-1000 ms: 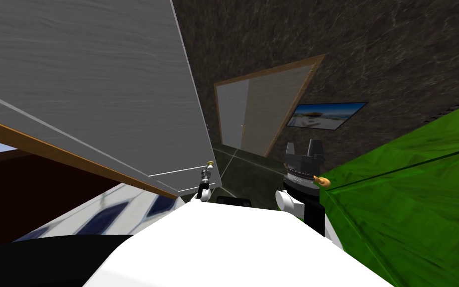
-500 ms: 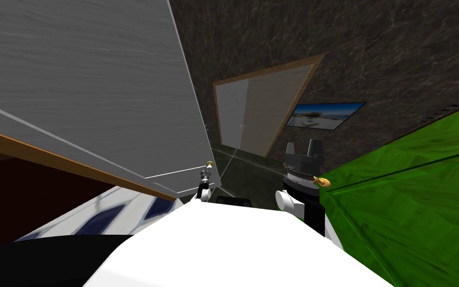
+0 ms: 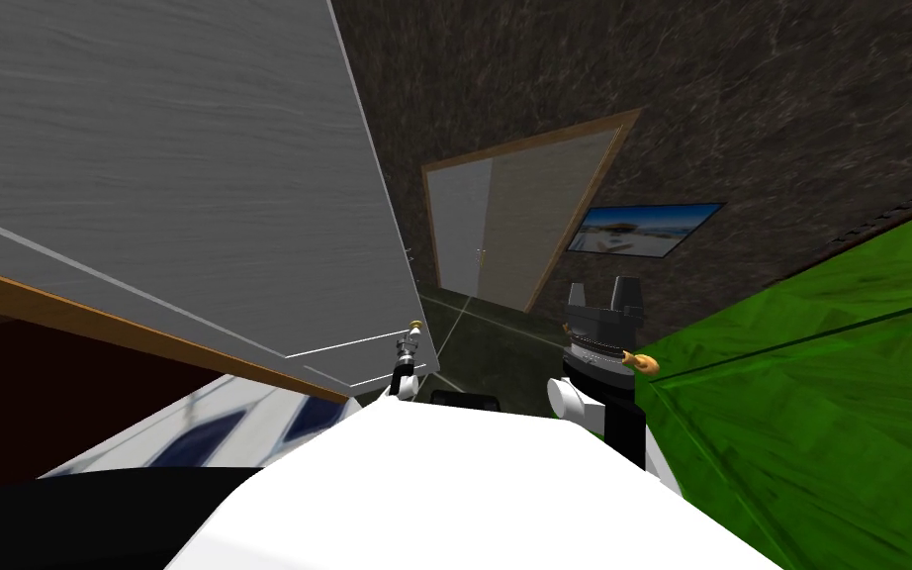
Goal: Push the door open
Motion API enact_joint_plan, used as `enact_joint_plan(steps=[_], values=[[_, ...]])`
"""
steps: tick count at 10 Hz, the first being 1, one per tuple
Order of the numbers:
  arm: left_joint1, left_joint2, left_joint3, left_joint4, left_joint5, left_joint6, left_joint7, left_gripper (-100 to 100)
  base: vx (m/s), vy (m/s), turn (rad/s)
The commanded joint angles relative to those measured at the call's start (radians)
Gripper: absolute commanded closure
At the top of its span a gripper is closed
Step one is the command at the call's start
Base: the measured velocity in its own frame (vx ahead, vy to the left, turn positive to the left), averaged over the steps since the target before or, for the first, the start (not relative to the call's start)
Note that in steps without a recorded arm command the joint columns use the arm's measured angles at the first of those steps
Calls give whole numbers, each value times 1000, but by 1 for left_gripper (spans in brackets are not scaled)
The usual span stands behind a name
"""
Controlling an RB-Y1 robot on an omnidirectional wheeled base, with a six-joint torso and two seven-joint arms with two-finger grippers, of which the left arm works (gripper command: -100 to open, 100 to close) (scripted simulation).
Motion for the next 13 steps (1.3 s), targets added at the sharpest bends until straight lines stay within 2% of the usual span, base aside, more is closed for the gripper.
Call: enact_joint_plan(steps=[1, 8, 9, 13], values=[[1, -8, -11, -6, 14, -6, 35, -100, -60, 26, -27], [19, -40, -50, -46, 106, -25, 211, -100, -87, 3, -59], [19, -40, -50, -46, 106, -25, 211, -100, -55, -9, -32], [31, -67, -76, -72, 167, -38, 327, -100, -79, 0, -51]])
